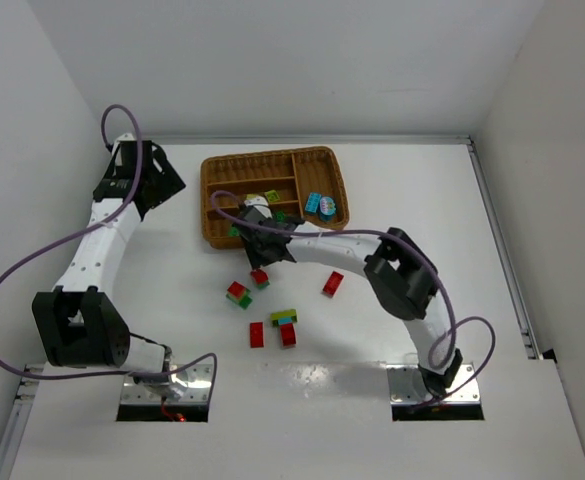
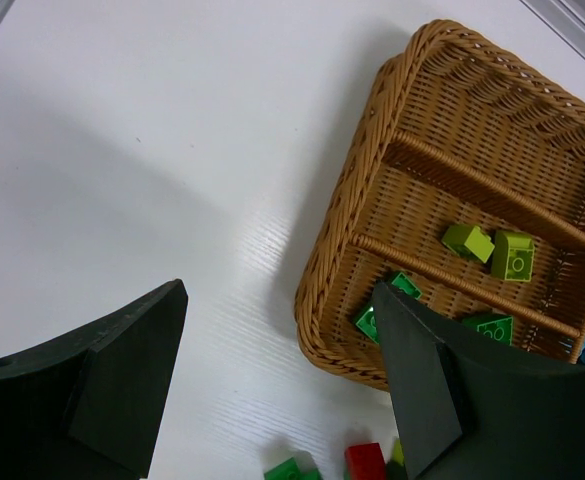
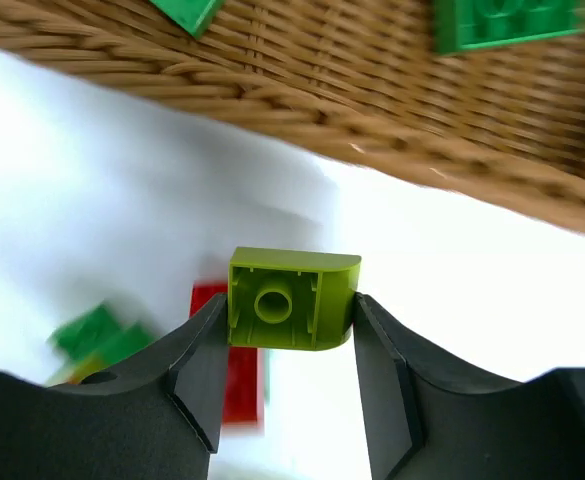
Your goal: Sort the legos into containers by color
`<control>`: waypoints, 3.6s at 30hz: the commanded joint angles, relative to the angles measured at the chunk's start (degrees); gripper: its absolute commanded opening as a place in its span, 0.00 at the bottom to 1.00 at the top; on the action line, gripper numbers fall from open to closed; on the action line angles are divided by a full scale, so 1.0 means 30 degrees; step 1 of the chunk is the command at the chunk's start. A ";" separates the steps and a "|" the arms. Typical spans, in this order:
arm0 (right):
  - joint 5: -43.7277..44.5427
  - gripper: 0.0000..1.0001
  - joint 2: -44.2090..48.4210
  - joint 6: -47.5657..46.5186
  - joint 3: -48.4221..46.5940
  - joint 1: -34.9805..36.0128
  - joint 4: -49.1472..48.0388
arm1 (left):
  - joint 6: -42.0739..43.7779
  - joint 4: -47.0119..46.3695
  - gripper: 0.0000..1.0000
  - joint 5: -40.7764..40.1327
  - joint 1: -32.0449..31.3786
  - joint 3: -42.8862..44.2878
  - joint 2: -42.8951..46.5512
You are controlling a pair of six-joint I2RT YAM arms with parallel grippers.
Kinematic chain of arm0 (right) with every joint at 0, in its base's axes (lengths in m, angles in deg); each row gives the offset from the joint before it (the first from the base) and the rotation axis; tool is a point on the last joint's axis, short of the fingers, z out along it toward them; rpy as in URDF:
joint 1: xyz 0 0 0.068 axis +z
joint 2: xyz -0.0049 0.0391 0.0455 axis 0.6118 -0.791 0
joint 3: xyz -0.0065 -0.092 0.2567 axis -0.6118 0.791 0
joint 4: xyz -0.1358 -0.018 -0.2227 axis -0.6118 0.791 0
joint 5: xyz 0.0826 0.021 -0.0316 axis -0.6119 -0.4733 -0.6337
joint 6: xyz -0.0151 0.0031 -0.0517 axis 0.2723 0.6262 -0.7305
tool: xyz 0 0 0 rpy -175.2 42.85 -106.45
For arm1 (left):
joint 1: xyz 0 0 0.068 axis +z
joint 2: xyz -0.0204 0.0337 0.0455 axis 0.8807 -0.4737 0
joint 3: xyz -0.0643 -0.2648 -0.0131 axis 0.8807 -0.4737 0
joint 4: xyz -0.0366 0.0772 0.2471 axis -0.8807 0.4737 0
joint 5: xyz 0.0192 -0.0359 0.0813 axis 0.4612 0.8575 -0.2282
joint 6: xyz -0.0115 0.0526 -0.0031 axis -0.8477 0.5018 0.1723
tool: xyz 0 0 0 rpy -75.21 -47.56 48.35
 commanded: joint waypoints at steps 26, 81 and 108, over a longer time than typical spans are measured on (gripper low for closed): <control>0.2231 0.42 -0.4229 -0.1753 -1.1078 -0.3893 0.0306 | 0.0568 -0.0626 0.89 0.1739 0.0211 -0.1419 0.0440; 0.0997 0.19 0.3747 0.2177 -0.0178 -0.4859 -0.0657 | 0.0364 -0.0802 0.89 0.0772 -0.2425 -0.3296 0.1671; -0.1576 0.38 -1.0444 0.0765 -1.7034 -0.7643 -0.8248 | 0.0013 -0.0421 0.89 0.1828 -0.2425 -0.4380 0.1466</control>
